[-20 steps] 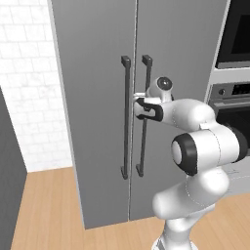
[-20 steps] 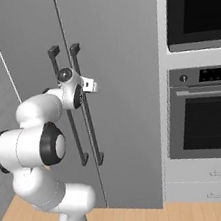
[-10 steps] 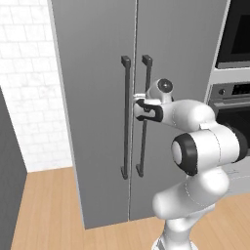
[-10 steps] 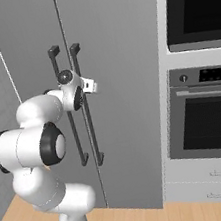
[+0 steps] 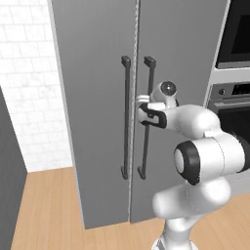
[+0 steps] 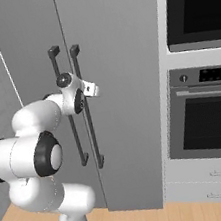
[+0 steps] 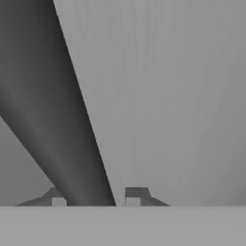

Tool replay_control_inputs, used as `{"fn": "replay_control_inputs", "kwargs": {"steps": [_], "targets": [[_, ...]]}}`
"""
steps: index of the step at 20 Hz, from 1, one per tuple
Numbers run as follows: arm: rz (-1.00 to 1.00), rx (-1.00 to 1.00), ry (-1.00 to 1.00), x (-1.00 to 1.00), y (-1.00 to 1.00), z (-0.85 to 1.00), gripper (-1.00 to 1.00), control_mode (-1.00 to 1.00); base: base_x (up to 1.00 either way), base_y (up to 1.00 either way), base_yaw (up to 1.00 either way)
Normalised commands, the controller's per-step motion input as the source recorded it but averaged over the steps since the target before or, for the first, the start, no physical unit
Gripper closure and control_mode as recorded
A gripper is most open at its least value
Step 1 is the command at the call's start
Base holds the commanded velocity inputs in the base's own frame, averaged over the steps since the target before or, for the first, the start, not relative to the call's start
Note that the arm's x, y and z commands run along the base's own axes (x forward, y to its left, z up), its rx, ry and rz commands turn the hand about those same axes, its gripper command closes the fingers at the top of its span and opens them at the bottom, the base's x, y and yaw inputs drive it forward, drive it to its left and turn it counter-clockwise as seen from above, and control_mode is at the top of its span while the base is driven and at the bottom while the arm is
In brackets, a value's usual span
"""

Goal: Grab a lemon wedge from the fridge and one ice cube from the ice bowl, and put them in the glass of lemonade.

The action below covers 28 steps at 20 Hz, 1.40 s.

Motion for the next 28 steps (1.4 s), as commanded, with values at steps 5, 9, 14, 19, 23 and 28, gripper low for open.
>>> {"fn": "replay_control_inputs", "kwargs": {"steps": [5, 9, 14, 19, 23, 28], "targets": [[-0.14, 0.10, 0.00, -0.55, -0.62, 0.05, 1.00, -1.00, 0.00, 0.00, 0.00], [-0.16, 0.14, 0.00, -0.74, -0.53, 0.14, 1.00, -1.00, 0.00, 0.00, 0.00], [-0.19, 0.15, 0.00, -0.72, -0.49, 0.17, 1.00, -1.00, 0.00, 0.00, 0.00], [-0.19, 0.11, 0.00, -0.76, -0.39, 0.18, 1.00, -1.00, 0.00, 0.00, 0.00], [-0.19, 0.11, 0.00, -0.89, -0.39, 0.07, 1.00, -1.00, 0.00, 0.00, 0.00], [-0.16, 0.08, 0.00, -0.88, -0.18, 0.05, -1.00, -1.00, 0.00, 0.00, 0.00]]}}
